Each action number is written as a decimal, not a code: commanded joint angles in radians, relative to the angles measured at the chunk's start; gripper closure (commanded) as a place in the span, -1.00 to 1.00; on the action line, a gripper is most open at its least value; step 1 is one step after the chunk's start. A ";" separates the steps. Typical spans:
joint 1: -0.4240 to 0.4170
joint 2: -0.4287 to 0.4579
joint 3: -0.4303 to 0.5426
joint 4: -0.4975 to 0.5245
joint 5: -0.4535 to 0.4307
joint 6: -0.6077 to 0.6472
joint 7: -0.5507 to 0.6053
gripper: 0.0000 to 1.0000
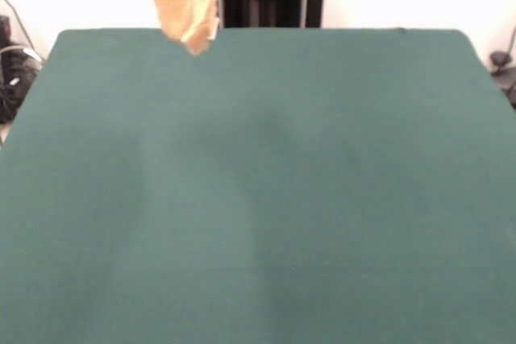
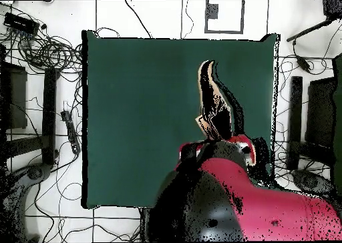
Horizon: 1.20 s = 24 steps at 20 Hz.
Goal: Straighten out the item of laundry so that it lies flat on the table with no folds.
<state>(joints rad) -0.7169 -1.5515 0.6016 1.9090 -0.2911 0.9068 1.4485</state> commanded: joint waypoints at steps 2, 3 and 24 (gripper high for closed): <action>0.057 0.079 -0.057 0.127 0.016 -0.035 0.086 1.00; 0.054 0.071 -0.065 0.126 0.039 -0.018 0.063 1.00; -0.049 0.170 -0.020 -0.043 0.046 0.104 -0.143 1.00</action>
<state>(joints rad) -0.7853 -1.4530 0.5461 1.8687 -0.2402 0.9068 1.4485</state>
